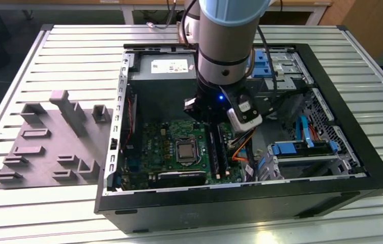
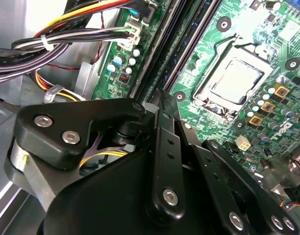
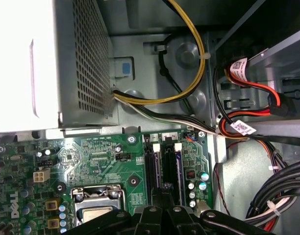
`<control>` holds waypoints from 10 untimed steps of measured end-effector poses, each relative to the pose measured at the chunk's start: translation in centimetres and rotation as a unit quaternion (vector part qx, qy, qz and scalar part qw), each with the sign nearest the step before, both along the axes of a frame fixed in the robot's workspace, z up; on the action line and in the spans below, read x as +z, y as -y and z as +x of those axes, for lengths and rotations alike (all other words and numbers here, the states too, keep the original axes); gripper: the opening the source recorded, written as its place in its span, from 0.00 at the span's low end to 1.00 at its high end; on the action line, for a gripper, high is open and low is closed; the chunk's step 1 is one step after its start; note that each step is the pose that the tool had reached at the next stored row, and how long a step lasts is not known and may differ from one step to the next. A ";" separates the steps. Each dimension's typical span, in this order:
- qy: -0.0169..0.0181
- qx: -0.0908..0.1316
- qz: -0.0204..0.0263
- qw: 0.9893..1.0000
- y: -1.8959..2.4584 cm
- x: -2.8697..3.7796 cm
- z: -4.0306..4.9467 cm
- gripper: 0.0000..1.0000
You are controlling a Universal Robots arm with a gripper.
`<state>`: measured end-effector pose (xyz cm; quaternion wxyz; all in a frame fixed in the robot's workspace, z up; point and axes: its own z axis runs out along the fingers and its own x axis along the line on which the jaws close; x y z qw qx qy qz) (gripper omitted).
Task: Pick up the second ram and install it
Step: 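Press down the second ram until it locks into place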
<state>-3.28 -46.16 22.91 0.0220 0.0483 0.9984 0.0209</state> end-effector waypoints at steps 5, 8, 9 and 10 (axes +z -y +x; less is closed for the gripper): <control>0.000 0.000 0.000 1.000 0.18 0.00 0.00 0.11; 0.000 0.000 0.000 1.000 0.27 0.00 0.00 0.11; 0.000 0.000 0.000 1.000 0.31 0.00 0.00 0.11; 0.000 0.000 0.000 1.000 0.34 -0.01 0.00 0.11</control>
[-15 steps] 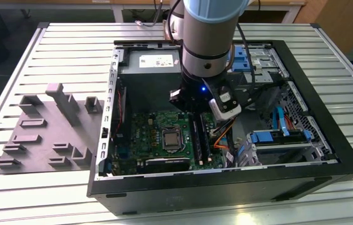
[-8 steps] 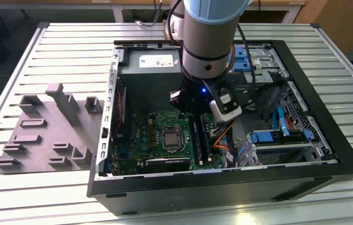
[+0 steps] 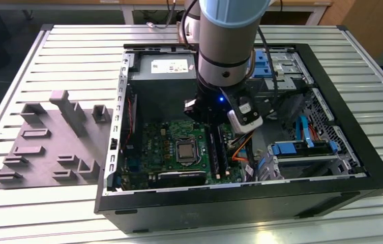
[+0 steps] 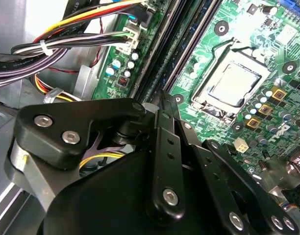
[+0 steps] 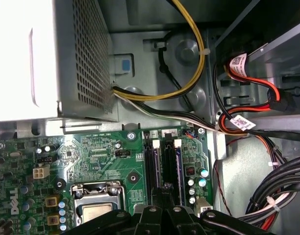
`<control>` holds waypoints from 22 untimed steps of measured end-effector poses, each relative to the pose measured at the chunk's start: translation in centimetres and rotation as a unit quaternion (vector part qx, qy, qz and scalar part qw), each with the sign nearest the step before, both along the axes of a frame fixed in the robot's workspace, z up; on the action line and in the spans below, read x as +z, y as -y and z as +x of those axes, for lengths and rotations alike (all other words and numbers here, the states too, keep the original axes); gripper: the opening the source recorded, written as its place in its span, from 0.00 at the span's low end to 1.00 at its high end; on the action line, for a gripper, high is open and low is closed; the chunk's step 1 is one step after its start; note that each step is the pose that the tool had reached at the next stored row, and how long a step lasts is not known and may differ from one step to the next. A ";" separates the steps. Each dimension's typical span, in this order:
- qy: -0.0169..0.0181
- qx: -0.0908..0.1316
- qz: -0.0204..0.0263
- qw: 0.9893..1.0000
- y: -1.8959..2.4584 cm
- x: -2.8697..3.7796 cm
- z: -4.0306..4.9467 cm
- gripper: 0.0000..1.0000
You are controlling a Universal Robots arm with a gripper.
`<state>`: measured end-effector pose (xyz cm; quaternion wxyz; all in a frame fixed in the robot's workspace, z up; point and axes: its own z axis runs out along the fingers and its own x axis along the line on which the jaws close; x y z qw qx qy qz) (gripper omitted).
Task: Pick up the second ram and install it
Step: 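Press down the second ram until it locks into place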
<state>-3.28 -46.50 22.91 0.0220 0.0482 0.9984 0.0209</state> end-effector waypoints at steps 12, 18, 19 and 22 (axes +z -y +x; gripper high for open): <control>0.000 0.000 0.000 1.000 0.41 0.00 0.00 0.11; 0.000 0.000 0.000 1.000 0.60 0.00 0.00 0.11; 0.000 0.000 0.000 1.000 0.63 0.00 0.00 0.11; 0.000 0.000 0.000 1.000 0.73 0.00 0.00 0.11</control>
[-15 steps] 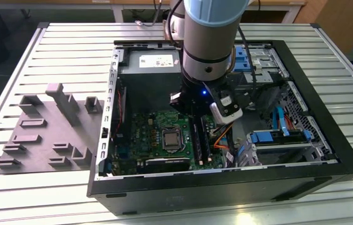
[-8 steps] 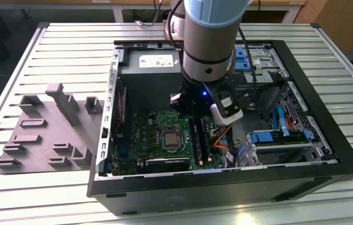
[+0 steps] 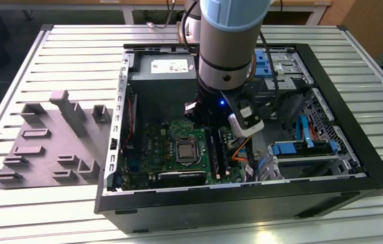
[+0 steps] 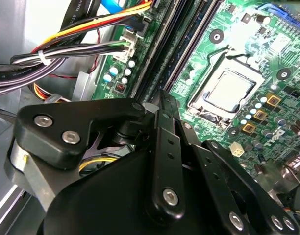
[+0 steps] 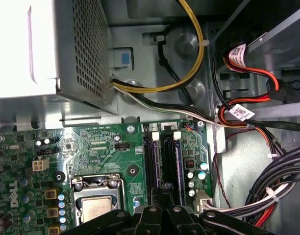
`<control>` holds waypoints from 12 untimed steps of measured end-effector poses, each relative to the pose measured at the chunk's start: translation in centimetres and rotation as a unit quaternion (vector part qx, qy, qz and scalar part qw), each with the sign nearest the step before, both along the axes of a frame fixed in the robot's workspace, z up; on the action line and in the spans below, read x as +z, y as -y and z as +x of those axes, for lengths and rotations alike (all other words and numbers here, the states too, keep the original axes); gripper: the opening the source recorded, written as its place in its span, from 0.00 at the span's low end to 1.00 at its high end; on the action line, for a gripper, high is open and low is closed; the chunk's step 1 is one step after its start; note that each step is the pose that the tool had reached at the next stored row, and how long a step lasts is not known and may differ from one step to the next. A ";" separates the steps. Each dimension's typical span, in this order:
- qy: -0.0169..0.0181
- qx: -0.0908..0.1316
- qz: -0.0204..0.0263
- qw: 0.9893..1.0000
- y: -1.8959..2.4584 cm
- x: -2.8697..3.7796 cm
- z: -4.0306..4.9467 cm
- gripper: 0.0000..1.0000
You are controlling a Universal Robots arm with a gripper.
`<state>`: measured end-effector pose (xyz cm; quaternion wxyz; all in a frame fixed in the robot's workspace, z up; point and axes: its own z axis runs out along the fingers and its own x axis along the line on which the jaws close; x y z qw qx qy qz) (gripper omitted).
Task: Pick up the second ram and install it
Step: 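Press down the second ram until it locks into place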
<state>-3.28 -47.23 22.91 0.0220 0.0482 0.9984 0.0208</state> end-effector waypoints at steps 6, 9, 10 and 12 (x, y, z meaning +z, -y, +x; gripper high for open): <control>0.000 0.000 0.000 1.000 0.18 0.00 0.00 0.11; 0.000 0.000 0.000 1.000 0.27 0.00 0.00 0.11; 0.000 0.000 0.000 1.000 0.31 0.00 0.00 0.11; 0.000 0.000 0.000 1.000 0.37 0.00 0.00 0.11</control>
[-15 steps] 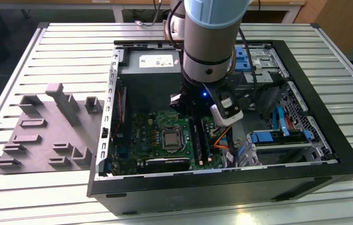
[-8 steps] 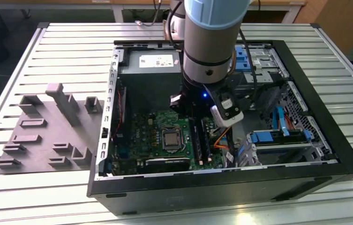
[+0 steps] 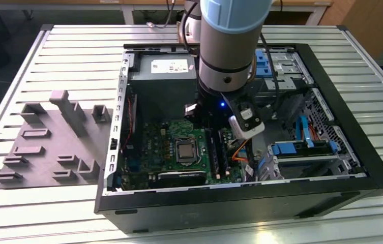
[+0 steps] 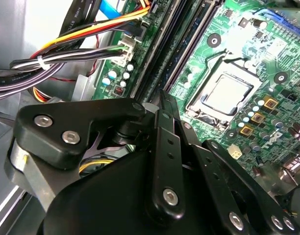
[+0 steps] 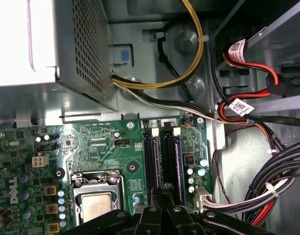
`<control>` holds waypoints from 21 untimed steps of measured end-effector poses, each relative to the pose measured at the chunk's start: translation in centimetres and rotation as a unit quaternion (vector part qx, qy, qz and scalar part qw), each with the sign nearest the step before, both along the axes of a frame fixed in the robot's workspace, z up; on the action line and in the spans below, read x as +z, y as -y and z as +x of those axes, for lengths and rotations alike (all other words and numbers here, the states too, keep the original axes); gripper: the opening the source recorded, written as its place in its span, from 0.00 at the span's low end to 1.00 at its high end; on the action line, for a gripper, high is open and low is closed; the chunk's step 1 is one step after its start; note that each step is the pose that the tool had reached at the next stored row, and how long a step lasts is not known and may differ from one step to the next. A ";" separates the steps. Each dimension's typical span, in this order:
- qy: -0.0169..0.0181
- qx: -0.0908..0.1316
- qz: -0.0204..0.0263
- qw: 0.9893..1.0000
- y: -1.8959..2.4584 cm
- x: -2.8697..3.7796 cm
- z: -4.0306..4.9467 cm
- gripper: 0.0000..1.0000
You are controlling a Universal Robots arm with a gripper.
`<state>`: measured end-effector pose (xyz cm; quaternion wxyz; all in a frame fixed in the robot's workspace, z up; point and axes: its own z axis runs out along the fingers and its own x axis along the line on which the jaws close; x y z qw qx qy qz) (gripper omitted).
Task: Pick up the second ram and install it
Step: 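Press down the second ram until it locks into place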
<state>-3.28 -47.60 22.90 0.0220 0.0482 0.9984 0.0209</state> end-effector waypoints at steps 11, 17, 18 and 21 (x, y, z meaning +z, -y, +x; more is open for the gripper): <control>0.000 0.000 0.000 1.000 0.39 0.00 0.00 0.11; 0.000 0.000 0.000 1.000 0.59 0.00 0.00 0.11; 0.000 0.000 0.000 1.000 0.62 0.00 0.00 0.11; 0.000 0.000 0.000 1.000 0.73 -0.01 0.00 0.11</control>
